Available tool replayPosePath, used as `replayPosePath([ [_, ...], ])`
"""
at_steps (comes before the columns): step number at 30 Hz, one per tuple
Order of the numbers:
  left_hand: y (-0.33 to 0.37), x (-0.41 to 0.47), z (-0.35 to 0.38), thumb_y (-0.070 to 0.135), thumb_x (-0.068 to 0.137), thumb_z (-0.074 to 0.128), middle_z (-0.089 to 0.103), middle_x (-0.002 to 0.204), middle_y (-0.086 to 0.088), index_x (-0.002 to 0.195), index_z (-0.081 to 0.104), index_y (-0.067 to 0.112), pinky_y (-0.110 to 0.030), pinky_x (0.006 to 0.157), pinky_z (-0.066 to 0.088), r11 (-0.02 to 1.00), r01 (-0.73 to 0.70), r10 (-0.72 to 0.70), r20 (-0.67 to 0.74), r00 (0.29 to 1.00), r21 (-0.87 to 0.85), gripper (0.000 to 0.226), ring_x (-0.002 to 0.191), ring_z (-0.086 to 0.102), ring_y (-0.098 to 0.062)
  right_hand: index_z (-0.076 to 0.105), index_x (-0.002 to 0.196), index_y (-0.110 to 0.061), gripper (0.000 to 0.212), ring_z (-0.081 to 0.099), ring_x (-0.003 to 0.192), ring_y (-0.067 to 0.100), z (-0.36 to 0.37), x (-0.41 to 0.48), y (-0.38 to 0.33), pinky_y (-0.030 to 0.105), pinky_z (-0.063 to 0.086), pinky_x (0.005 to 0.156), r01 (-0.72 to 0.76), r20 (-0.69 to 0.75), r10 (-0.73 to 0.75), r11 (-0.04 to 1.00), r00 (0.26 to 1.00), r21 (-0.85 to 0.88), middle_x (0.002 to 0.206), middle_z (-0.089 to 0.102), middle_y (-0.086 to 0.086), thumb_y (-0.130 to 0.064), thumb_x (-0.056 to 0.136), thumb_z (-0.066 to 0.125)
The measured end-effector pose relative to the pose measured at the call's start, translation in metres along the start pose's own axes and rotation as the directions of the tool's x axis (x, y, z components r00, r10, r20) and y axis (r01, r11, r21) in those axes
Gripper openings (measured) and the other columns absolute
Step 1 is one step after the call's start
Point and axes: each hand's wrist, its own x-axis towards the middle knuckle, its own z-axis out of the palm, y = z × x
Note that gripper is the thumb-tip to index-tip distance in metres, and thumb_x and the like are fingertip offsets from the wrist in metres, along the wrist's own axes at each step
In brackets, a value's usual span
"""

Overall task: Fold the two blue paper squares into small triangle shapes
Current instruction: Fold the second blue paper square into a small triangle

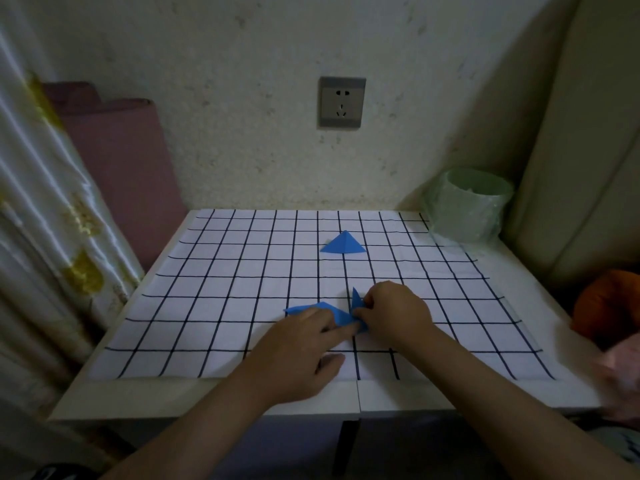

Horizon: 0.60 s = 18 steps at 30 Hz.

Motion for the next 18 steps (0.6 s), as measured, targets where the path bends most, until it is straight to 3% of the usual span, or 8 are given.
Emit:
replayPosePath([
  [7,0.001,0.005,0.002,0.044,0.094,0.049,0.049,0.101,0.011,0.128,0.06,0.033,-0.02,0.073,0.033,0.999,-0.006,0.007,-0.025,1.0,0.038,0.038,0.095,0.045,-0.007,0.067,0.091,-0.018,0.022,0.06,0.075,0.015,0.006,-0.005,0.004,0.026,0.043,0.061,0.067,-0.087,-0.066,0.998,0.994,0.018,0.082,0.064,-0.001,-0.04,0.09,0.063],
  [11,0.0,0.006,0.003,0.045,0.096,0.045,0.048,0.103,0.011,0.129,0.06,0.033,-0.02,0.076,0.034,0.999,0.018,-0.018,0.001,1.0,0.028,0.039,0.097,0.044,-0.007,0.064,0.097,-0.017,0.027,0.06,0.08,0.016,0.008,-0.004,0.008,0.031,0.052,0.071,0.068,-0.094,-0.065,0.997,0.993,0.024,0.088,0.065,0.0,-0.043,0.089,0.064],
  [14,0.002,0.007,0.002,0.043,0.094,0.048,0.049,0.102,0.01,0.128,0.062,0.031,-0.022,0.075,0.036,0.999,0.038,-0.038,0.005,0.999,0.006,0.039,0.096,0.045,-0.008,0.055,0.112,-0.018,0.038,0.06,0.087,0.016,0.01,-0.009,0.009,0.027,0.047,0.067,0.08,-0.166,-0.065,0.993,0.984,0.085,0.103,0.061,-0.001,-0.043,0.086,0.067],
  [16,0.004,0.008,0.0,0.042,0.093,0.05,0.05,0.101,0.009,0.127,0.062,0.03,-0.021,0.074,0.036,0.999,0.034,-0.034,0.002,0.999,0.01,0.038,0.095,0.046,-0.008,0.048,0.121,-0.021,0.044,0.059,0.084,0.016,0.011,-0.017,0.01,0.023,0.041,0.06,0.145,-0.263,-0.126,0.988,0.957,0.055,0.108,0.054,-0.002,-0.042,0.087,0.067],
  [18,0.005,0.008,-0.002,0.043,0.093,0.048,0.048,0.099,0.011,0.12,0.063,0.033,-0.02,0.072,0.035,0.999,0.04,-0.04,-0.002,0.999,0.026,0.033,0.093,0.045,-0.007,0.057,0.113,-0.023,0.029,0.055,0.072,0.013,0.01,-0.027,0.013,0.022,0.039,0.053,0.277,-0.331,-0.302,0.953,0.894,-0.121,0.101,0.052,-0.002,-0.04,0.09,0.062],
])
